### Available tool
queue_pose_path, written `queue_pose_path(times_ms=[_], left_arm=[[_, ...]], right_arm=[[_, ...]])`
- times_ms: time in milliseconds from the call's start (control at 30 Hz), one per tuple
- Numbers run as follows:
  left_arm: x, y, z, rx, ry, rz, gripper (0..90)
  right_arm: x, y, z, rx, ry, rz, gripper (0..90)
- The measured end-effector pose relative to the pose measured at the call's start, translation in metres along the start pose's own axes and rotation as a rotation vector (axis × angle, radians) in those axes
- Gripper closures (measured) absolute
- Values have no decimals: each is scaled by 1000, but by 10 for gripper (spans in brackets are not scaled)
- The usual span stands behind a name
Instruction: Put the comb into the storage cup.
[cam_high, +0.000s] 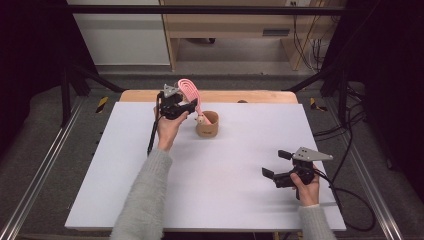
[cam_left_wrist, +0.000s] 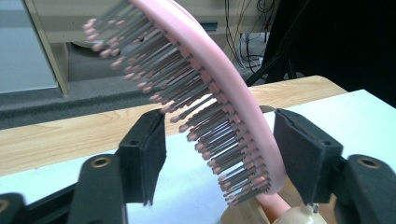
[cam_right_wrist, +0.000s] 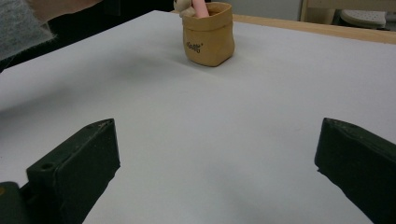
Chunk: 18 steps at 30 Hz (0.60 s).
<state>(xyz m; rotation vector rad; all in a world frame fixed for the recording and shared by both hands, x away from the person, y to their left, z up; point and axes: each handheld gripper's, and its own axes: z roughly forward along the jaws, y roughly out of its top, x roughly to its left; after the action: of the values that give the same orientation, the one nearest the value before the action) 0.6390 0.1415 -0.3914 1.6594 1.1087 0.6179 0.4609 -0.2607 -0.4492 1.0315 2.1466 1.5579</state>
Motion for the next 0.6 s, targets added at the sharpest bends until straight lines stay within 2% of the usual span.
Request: queue_pose_path(times_ms=[133, 300, 433, 600], left_arm=[[1, 2, -7, -17, -11, -3, 255], [0, 5, -15, 4, -33, 10, 125], [1, 8, -26, -5, -42, 0, 84], [3, 10, -40, -20, -66, 6, 40]], right_arm=[[0, 0, 0, 0, 0, 0, 3], [1, 0, 0, 1, 0, 0, 3], [1, 1, 1, 2, -1, 1, 3], [1, 1, 0, 1, 1, 1, 3]])
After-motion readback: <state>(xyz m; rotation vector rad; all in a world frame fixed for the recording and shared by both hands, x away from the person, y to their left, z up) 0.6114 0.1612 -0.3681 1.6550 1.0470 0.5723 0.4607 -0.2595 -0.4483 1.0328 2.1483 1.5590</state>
